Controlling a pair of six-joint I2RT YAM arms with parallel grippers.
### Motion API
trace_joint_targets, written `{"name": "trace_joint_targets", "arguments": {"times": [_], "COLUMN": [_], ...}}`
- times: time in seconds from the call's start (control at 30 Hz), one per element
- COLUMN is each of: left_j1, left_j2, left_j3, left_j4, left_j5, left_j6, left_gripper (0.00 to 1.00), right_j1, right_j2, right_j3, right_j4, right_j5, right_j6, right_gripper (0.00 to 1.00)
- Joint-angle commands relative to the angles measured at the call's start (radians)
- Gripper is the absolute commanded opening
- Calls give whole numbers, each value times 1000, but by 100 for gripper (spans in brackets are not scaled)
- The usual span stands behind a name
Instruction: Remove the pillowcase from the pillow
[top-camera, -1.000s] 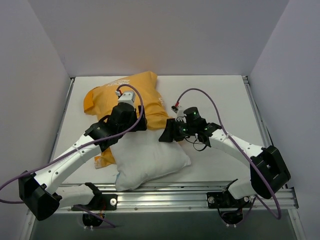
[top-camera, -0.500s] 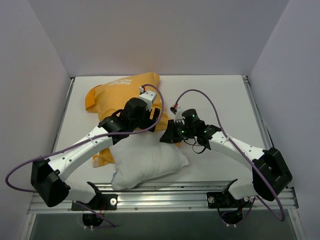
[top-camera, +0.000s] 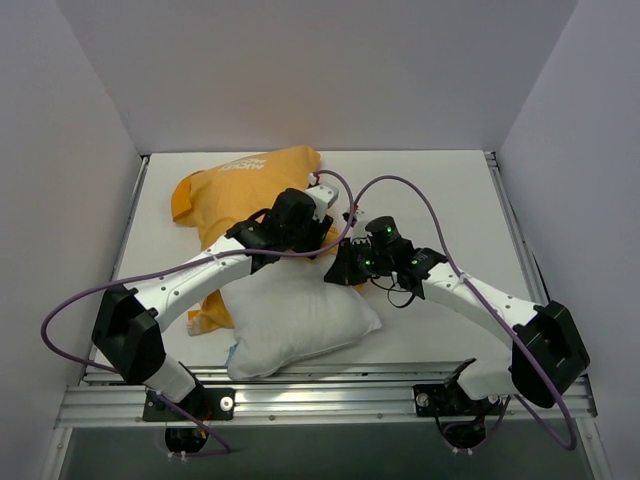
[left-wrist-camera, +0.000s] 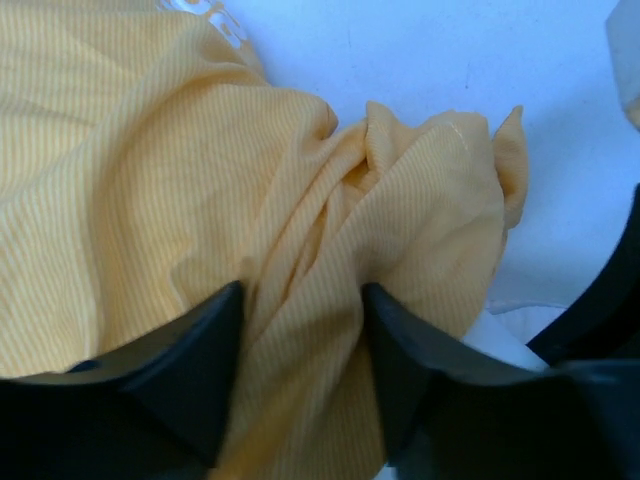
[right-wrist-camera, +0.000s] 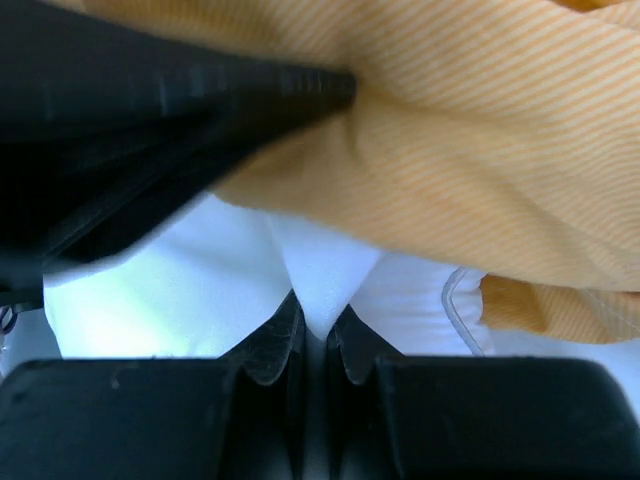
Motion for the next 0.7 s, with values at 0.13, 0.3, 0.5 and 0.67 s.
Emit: {"name": "trace_joint_targets", "arguments": {"times": [0.13, 0.3, 0.5, 0.67], "left_j1": [45, 80, 166, 238], "left_j2": [29, 69, 136, 205], "left_j3": [59, 134, 217, 300], "left_j4": [56, 90, 107, 72], "left_j5": [-60, -207, -508, -616], "left_j6": [-13, -34, -23, -10], "left_gripper": [20, 2, 2, 2], "right_j1": [12, 16, 8, -3], "right_j2": [-97, -175, -393, -482], "right_j3": [47, 63, 191, 360], "right_j4": [-87, -188, -395, -587], "right_j5": [46, 40, 41, 50], "right_j6": [-42, -62, -118, -155], "right_gripper": [0, 0, 0, 0]}}
